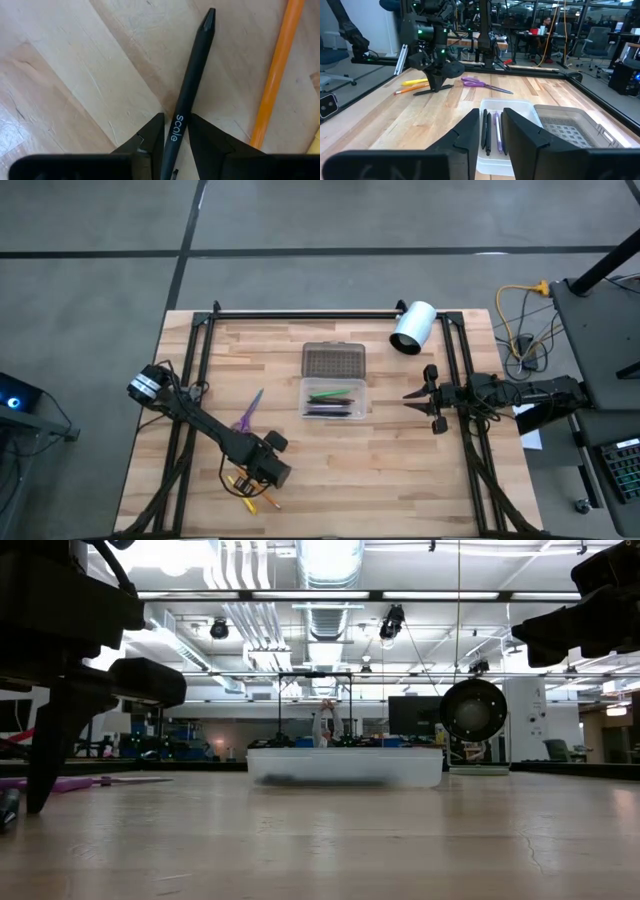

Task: Pick & place school supplies into a supply box
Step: Put the black pen into the white and black supply box

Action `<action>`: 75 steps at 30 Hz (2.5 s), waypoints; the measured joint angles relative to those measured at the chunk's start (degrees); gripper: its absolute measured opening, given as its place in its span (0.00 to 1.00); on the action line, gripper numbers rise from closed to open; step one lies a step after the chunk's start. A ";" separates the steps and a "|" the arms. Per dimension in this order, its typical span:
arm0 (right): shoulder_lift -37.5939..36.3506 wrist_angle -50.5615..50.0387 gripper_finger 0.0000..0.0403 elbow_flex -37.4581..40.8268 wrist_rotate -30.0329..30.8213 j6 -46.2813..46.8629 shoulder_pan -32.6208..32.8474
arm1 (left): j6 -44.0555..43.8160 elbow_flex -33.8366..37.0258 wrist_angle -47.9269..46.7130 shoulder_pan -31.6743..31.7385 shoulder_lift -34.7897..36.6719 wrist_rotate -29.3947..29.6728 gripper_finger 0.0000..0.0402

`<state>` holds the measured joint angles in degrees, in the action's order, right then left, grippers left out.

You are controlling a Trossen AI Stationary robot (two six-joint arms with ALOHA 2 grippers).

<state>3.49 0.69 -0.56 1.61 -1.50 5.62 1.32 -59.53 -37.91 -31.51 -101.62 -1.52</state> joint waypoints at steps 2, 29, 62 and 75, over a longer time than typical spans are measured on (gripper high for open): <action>0.00 0.00 0.20 0.00 0.00 0.00 0.01 | 0.00 -0.21 -0.11 0.00 -0.06 0.08 0.18; 0.00 0.00 0.20 0.00 -0.01 0.00 0.00 | 6.23 -4.83 1.37 1.17 -0.63 10.77 0.03; 0.00 0.00 0.17 0.00 0.00 0.00 0.01 | 20.78 -10.55 13.44 16.15 -0.35 30.44 0.03; 0.00 0.00 0.20 0.00 0.00 0.00 0.01 | 22.01 -10.47 19.19 18.05 -0.28 30.36 0.03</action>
<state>3.49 0.69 -0.56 1.61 -1.50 5.63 23.33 -70.00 -18.72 -13.45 -101.91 28.85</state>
